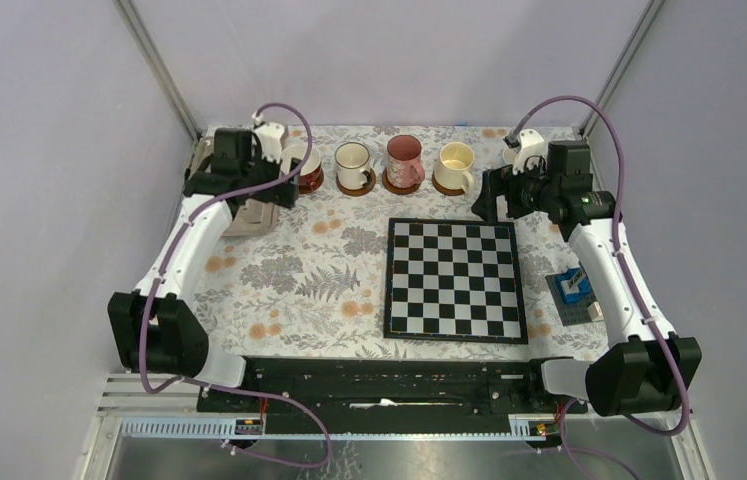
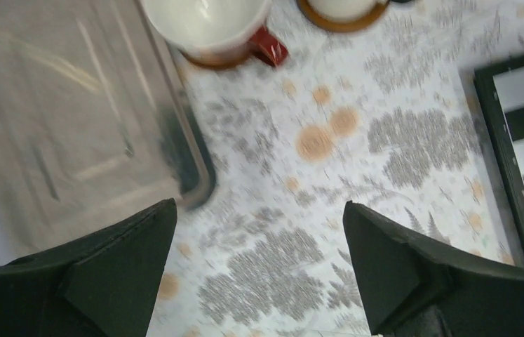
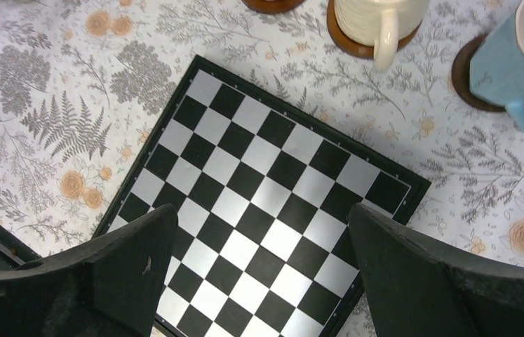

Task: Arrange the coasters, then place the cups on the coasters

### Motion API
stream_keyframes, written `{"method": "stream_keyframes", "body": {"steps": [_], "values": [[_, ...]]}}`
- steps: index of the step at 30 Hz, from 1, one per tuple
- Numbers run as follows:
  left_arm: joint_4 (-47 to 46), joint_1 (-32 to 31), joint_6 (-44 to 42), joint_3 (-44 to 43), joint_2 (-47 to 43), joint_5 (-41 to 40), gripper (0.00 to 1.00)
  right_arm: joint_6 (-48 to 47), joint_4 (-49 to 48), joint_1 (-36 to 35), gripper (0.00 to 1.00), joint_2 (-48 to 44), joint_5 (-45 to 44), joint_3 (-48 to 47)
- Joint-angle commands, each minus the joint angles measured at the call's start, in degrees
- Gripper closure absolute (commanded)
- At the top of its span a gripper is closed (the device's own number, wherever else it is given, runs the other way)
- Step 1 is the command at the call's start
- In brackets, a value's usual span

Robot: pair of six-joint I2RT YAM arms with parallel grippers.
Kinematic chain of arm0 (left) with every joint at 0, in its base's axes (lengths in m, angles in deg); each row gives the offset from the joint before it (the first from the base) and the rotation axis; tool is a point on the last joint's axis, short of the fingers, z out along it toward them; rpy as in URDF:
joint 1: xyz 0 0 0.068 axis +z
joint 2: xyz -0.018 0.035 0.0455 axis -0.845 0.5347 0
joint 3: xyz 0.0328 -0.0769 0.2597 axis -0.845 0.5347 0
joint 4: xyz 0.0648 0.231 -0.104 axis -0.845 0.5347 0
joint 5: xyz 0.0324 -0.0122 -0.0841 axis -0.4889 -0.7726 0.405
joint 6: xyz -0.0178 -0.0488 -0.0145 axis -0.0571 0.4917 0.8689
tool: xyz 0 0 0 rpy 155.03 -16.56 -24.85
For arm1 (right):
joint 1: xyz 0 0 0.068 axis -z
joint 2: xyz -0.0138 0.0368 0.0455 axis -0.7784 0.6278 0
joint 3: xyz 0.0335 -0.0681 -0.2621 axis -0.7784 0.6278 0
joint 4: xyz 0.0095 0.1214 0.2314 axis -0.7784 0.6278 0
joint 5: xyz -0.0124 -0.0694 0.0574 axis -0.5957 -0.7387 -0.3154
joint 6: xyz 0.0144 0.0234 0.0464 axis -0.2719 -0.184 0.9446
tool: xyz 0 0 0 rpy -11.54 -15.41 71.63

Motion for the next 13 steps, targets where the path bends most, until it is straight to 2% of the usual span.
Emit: {"method": "stream_keyframes", "body": {"steps": [1, 5, 13], "values": [[-1.47, 0.12, 6.82, 7.87, -4.08, 4.09, 0.01, -0.09, -0.48, 1.04, 0.02, 0.00, -1.16, 3.35], [-2.75, 0.09, 6.03, 11.73, -6.25, 3.56, 0.01, 0.91, -2.53, 1.04, 0.02, -0.10, -0.38, 6.90], [-3.11, 0.04, 6.10, 11.52, -5.53, 4.13, 0.01, 1.38, -3.73, 1.04, 0.02, 1.06, 0.71, 8.12]]}}
